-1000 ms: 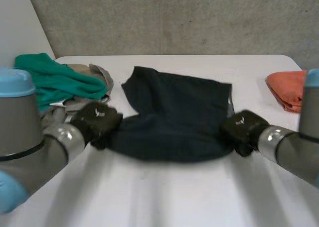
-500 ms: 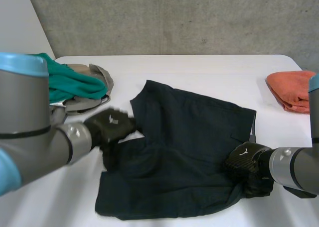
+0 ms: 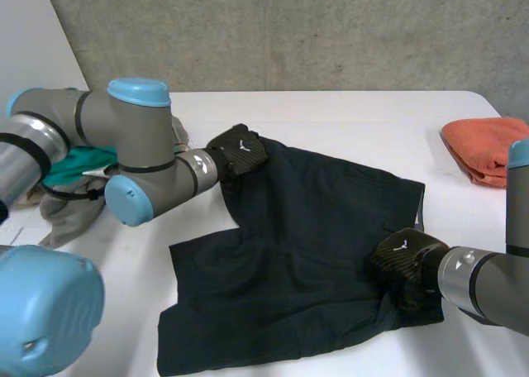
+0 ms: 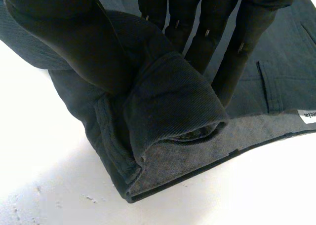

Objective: Fold the laundry.

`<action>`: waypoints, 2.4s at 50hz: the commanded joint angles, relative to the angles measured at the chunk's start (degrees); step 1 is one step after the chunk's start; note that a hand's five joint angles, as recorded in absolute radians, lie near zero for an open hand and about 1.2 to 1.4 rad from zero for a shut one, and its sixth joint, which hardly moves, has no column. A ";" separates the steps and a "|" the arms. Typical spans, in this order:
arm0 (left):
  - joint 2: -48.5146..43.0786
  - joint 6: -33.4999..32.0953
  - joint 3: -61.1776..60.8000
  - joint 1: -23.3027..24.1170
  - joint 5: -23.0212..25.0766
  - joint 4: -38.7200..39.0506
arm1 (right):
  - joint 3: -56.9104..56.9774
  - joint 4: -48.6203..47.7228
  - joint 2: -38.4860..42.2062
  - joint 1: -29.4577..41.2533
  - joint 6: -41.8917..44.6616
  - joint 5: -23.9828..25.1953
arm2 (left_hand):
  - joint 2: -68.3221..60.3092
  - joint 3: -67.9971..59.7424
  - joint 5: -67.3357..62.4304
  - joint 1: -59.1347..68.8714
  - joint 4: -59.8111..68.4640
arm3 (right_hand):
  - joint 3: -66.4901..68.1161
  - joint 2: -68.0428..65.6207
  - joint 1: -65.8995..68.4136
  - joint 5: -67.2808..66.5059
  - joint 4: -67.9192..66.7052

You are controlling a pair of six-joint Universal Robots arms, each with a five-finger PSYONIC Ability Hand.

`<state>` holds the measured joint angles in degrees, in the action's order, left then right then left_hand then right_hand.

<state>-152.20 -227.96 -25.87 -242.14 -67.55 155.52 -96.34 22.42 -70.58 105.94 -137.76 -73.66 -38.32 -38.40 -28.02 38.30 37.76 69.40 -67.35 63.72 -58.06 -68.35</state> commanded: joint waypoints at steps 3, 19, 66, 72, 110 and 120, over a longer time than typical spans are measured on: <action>-6.97 -0.56 10.05 -0.79 2.77 -5.32 | -0.77 -1.94 0.09 -0.21 0.22 0.00 | 1.70 1.78 1.40 -1.68 -1.14 | 10.60 -12.65 16.28 -11.94 -11.65; -11.80 -2.05 15.41 -0.87 2.51 -6.28 | -0.86 -2.21 0.09 -1.44 0.22 0.27 | 7.08 7.16 6.78 -7.06 -6.53 | 10.60 -12.65 16.28 -11.94 -11.65; 19.20 14.02 -20.96 -5.09 -18.15 -0.48 | 0.10 -6.77 -1.23 4.09 -6.29 -6.32 | 9.77 9.85 9.46 -9.75 -9.21 | 10.60 -12.65 16.28 -11.94 -11.65; 30.80 23.43 -34.05 -5.27 -13.23 -1.01 | 1.95 -7.74 -0.97 4.36 -9.18 -7.38 | 9.77 9.85 9.47 -9.75 -9.22 | 10.60 -12.65 16.28 -11.94 -11.65; 46.73 34.24 -74.94 12.04 -14.72 10.24 | 11.44 -12.14 3.60 4.80 -30.11 -16.17 | 1.55 1.63 1.24 -1.52 -0.99 | 10.60 -12.65 16.28 -11.94 -11.65; 41.55 39.60 -69.76 15.47 -12.44 9.45 | 11.44 -12.58 3.25 4.45 -31.60 -17.58 | -41.63 -41.55 -41.94 41.65 42.19 | 10.60 -12.65 16.28 -11.94 -11.65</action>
<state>-107.69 -192.06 -98.83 -228.62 -82.20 165.87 -84.90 9.90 -67.05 110.59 -168.73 -90.52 -57.35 -57.16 -46.86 57.03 57.29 69.40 -67.35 64.47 -58.06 -68.36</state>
